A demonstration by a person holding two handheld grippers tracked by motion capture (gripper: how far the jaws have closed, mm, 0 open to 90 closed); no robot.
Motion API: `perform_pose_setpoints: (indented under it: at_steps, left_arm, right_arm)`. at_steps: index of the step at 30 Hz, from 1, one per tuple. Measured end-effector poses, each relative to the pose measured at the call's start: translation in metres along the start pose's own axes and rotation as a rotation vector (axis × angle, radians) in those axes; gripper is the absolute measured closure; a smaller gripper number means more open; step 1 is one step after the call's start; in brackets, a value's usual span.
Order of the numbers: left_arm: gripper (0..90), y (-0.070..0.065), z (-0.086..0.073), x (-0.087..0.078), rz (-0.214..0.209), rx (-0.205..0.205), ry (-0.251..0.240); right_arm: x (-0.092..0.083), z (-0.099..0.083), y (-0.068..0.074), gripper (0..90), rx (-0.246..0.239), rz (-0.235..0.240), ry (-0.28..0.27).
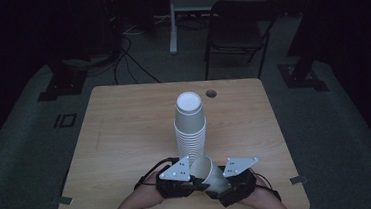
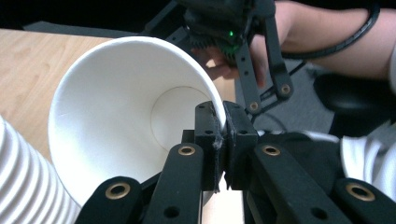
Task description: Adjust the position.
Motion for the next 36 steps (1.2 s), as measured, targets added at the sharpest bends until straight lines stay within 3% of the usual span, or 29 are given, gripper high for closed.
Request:
perform_pose_setpoints:
  at_steps: [5, 7, 11, 13, 14, 16, 19, 21, 27, 33, 36]
  left_arm:
    - [86.2, 0.003, -0.005, 0.002, 0.000, -0.016, 0.012]
    - [85.9, 0.004, -0.005, 0.002, 0.000, -0.043, -0.013]
    - [85.2, 0.005, -0.002, 0.001, 0.004, -0.051, -0.044]
    - [84.3, 0.006, 0.000, 0.000, 0.005, -0.068, -0.085]
    - [81.7, 0.007, 0.002, -0.001, 0.000, -0.075, -0.106]
    - [67.7, 0.009, 0.004, -0.003, -0.014, -0.102, -0.150]
    - [47.4, 0.009, 0.008, -0.007, 0.007, -0.098, -0.178]
    - [37.5, 0.009, 0.008, -0.012, 0.048, -0.098, -0.198]
    - [30.8, 0.014, 0.002, -0.028, 0.089, -0.159, -0.260]
    - [28.3, 0.019, -0.010, -0.029, 0.110, -0.236, -0.234]
    - [27.2, 0.019, -0.018, -0.031, 0.114, -0.244, -0.235]
  right_arm:
    - [-0.001, -0.001, 0.000, 18.1, -0.008, -0.018, 0.005]
    - [0.000, -0.002, 0.000, 19.5, -0.018, -0.028, 0.010]
    - [0.000, -0.002, 0.000, 20.9, -0.010, -0.022, -0.007]
    - [-0.002, -0.001, -0.001, 21.2, -0.009, -0.028, -0.024]
    - [-0.003, -0.001, -0.002, 21.2, -0.002, -0.020, -0.032]
    - [-0.005, 0.000, -0.003, 21.3, 0.007, -0.033, -0.053]
    - [-0.007, -0.002, -0.006, 21.3, 0.017, -0.042, -0.066]
    - [-0.011, -0.004, -0.008, 21.3, 0.020, -0.070, -0.073]
    - [-0.027, -0.006, -0.017, 21.3, 0.060, -0.103, -0.124]
    - [-0.041, -0.001, -0.021, 21.2, 0.075, -0.141, -0.194]
    - [-0.047, 0.000, -0.022, 21.3, 0.078, -0.181, -0.240]
Point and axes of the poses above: each handheld gripper's, and its own axes: x roughly forward along the jaws, z roughly out of its top, y roughly to its left, the point moved 1 cm from there along x, roughly forward along the jaws, and after that the axes turned 15 degrees about -y, right-handed, at the moved point
